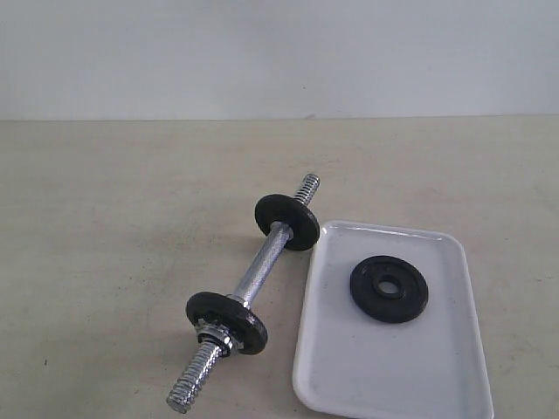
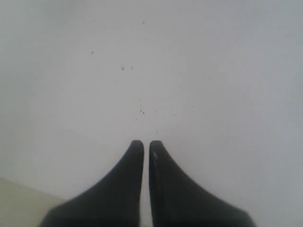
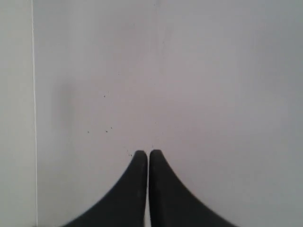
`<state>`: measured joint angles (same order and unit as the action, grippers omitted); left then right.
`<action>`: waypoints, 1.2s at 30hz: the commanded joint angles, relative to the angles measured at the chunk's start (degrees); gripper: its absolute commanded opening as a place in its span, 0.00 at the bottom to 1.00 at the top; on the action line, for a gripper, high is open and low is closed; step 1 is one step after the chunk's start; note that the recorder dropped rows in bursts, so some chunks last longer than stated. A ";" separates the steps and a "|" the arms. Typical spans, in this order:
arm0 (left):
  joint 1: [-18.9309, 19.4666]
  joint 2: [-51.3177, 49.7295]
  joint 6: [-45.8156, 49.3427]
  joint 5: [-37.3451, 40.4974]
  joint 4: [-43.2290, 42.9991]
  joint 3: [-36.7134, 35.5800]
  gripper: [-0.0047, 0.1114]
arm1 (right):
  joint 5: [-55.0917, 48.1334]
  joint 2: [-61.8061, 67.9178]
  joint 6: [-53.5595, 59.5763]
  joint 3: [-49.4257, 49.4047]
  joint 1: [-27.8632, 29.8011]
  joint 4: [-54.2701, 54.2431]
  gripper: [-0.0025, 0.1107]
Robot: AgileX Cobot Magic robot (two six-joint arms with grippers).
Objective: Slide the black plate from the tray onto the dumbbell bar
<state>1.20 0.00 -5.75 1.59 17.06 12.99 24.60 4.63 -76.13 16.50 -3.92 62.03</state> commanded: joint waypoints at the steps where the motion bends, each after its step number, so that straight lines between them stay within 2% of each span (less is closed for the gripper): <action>1: -0.43 0.00 11.80 10.11 -2.56 9.15 0.08 | -0.75 7.48 -4.94 4.87 -0.03 10.45 0.02; 4: -0.43 -1.45 26.81 16.81 3.60 15.08 0.08 | -0.90 13.85 -7.92 8.32 -0.03 16.84 0.02; 8: -0.43 -7.20 55.90 24.14 23.13 21.30 0.08 | -1.18 23.33 -13.53 13.55 -0.03 25.08 0.02; 10: -0.43 -10.63 67.51 27.88 34.12 23.37 0.08 | -1.06 27.66 -18.52 16.99 -0.03 31.28 0.02; 12: -0.43 -14.51 76.89 31.29 41.20 24.75 0.08 | 0.27 31.11 -25.31 20.05 -0.03 37.92 0.02; 14: -0.43 -19.37 79.43 34.16 43.63 26.35 0.08 | 2.11 34.07 -27.63 22.28 -0.03 37.92 0.02; 21: -0.43 -37.90 79.41 44.51 42.27 32.23 0.08 | 5.22 41.28 -25.51 27.38 -0.03 37.92 0.02; 25: -0.43 -45.74 83.91 49.65 47.47 35.09 0.08 | 7.53 43.57 -13.63 29.92 -0.03 37.92 0.02; 30: -0.43 -50.71 103.77 60.41 66.48 36.15 0.08 | 10.81 43.94 9.17 35.56 -0.03 37.92 0.02; 32: -0.43 -51.35 108.36 61.65 71.87 36.15 0.08 | 10.49 43.94 14.24 37.68 -0.03 37.92 0.02; 36: -0.43 -51.88 112.37 60.61 73.14 36.15 0.08 | 1.28 43.94 29.51 40.21 -0.03 37.92 0.02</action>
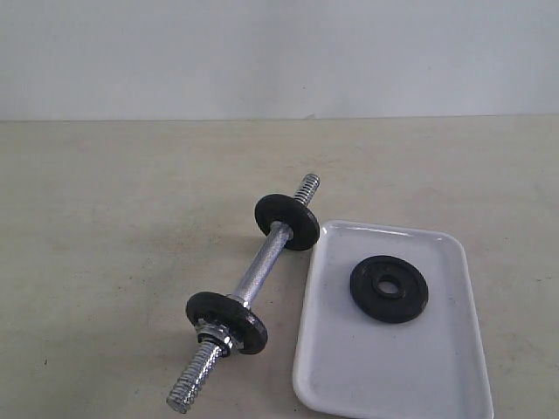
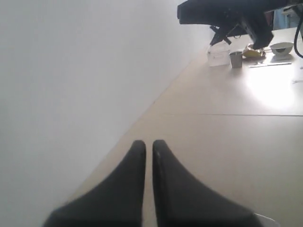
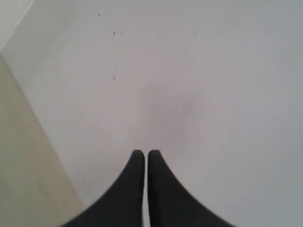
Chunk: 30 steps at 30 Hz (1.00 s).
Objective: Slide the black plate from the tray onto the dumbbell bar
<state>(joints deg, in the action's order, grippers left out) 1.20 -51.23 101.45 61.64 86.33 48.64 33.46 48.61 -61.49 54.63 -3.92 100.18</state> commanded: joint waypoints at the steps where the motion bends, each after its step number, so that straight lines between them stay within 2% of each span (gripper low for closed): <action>1: -0.43 -0.91 5.27 0.56 3.75 0.50 0.08 | -11.52 -0.04 20.31 2.17 -0.03 -0.23 0.02; 4: -0.43 -1.19 5.27 0.83 2.12 0.50 0.08 | -22.99 -0.04 32.44 2.06 -0.03 -0.23 0.02; 7: -0.43 -1.43 4.62 -1.23 -0.21 0.50 0.08 | -39.05 -0.04 27.63 2.06 -0.03 -2.35 0.02; 9: -0.43 -1.99 3.30 -4.24 -1.06 0.50 0.08 | -50.31 -0.04 21.77 2.06 -0.03 -10.46 0.02; 11: -0.43 -2.77 2.48 -6.89 -1.44 0.50 0.08 | -58.02 0.06 21.41 2.06 -0.03 -19.51 0.02; 13: -0.92 -3.66 1.80 -9.83 -1.92 0.50 0.08 | -62.60 0.05 24.47 2.06 -0.03 -29.11 0.02; 15: -2.52 -4.67 -1.61 -15.03 -4.01 0.50 0.08 | -63.00 0.05 29.07 2.06 -0.03 -39.48 0.02; 19: -8.96 -7.56 -10.64 -24.05 -12.58 0.50 0.08 | -62.13 0.05 44.33 2.06 -0.03 -62.73 0.02; 23: -16.87 -12.08 -19.26 -33.31 -19.78 0.50 0.08 | -61.13 0.05 56.52 2.06 -0.03 -80.70 0.02; 27: -25.47 -18.65 -30.36 -44.93 -26.81 0.50 0.08 | -62.12 0.05 63.67 2.06 -0.03 -91.74 0.02; 30: -30.88 -24.15 -35.72 -52.11 -27.67 0.50 0.08 | -63.34 0.05 66.42 2.06 -0.03 -95.99 0.02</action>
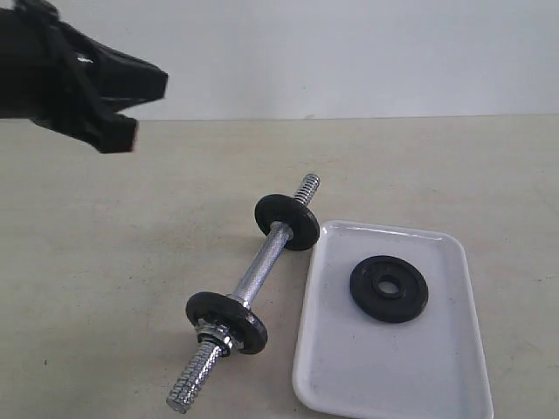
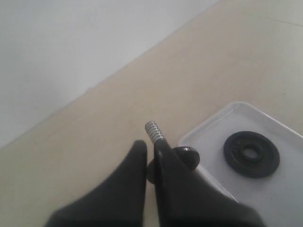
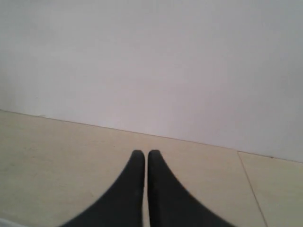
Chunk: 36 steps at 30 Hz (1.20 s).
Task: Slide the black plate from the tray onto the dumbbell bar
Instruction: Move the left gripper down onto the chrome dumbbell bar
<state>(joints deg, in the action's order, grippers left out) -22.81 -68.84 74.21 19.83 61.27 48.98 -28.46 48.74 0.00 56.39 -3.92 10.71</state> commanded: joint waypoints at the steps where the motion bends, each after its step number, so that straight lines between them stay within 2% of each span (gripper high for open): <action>1: -8.73 -8.25 -9.56 -12.30 -2.61 0.24 0.08 | -1.70 -0.08 5.70 0.29 -0.03 -7.24 0.02; 6: -16.56 -19.30 -12.08 -24.38 -1.59 0.52 0.08 | -3.71 -0.08 6.13 0.29 -0.03 -10.38 0.02; 8: -18.56 -23.19 -12.05 -25.96 -0.80 1.38 0.08 | -4.09 -0.08 6.24 0.29 -0.03 -11.21 0.02; 13: -19.94 -28.34 -12.05 -25.29 3.82 3.34 0.11 | -5.58 -0.08 8.76 0.29 -0.03 -11.48 0.02; 16: -19.83 -28.56 -12.89 -23.60 4.57 4.58 0.30 | -6.73 -0.08 10.07 0.29 -0.03 -11.63 0.02; 20: -19.74 -28.56 -21.57 -23.13 9.05 6.05 0.70 | -6.73 -0.08 10.07 0.29 -0.03 -13.02 0.02; 21: -19.74 -28.56 -23.93 -23.14 10.74 6.05 0.75 | -6.73 -0.08 10.07 0.29 -0.03 -13.35 0.02; 23: -19.74 -29.15 -24.56 -23.52 11.31 6.05 0.74 | -6.86 -0.08 10.07 0.29 -0.03 -14.84 0.02; 27: -19.74 -30.86 -22.19 -24.31 11.31 6.08 0.65 | -7.80 -0.08 11.13 0.29 -0.03 -17.29 0.02; 33: -19.74 -35.26 -16.45 -24.42 11.31 7.39 0.70 | -8.93 -0.08 11.13 0.29 -0.03 -18.14 0.02; 36: -19.74 -37.50 -16.71 -24.42 11.31 8.37 0.70 | -9.07 -0.08 11.13 0.29 -0.03 -18.14 0.02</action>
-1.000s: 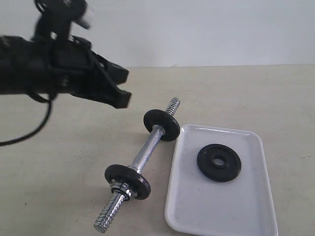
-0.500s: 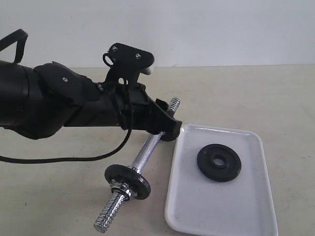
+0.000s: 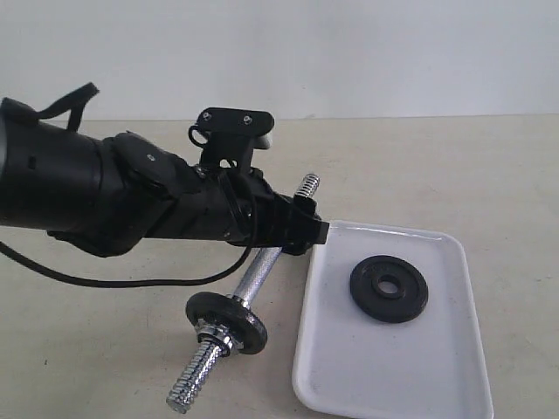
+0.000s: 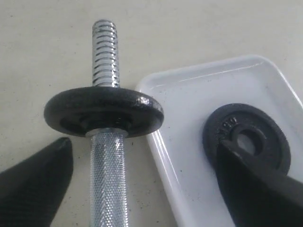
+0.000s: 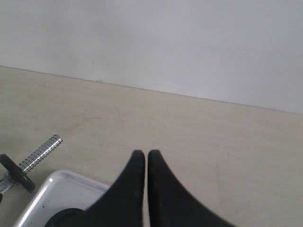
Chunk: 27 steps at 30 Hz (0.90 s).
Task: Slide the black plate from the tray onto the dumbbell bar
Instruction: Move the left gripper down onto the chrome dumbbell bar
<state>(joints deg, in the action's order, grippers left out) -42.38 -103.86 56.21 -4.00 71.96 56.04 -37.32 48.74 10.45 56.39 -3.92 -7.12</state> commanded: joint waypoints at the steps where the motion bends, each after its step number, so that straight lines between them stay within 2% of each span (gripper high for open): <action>1: -0.17 -3.06 1.28 -0.59 0.62 1.64 0.70 | -0.21 -0.08 0.68 0.29 -0.03 -0.31 0.02; 13: -0.17 -6.98 6.91 -4.14 0.40 2.00 0.70 | -1.03 -0.08 0.89 0.29 -0.03 -0.31 0.02; 27: -0.17 -9.48 7.90 -5.05 0.40 2.00 0.69 | -1.13 -0.08 0.89 0.29 -0.03 -0.31 0.02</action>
<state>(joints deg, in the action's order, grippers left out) -42.38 -113.17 63.71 -8.46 71.96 57.80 -38.38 48.74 11.25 56.39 -3.92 -7.35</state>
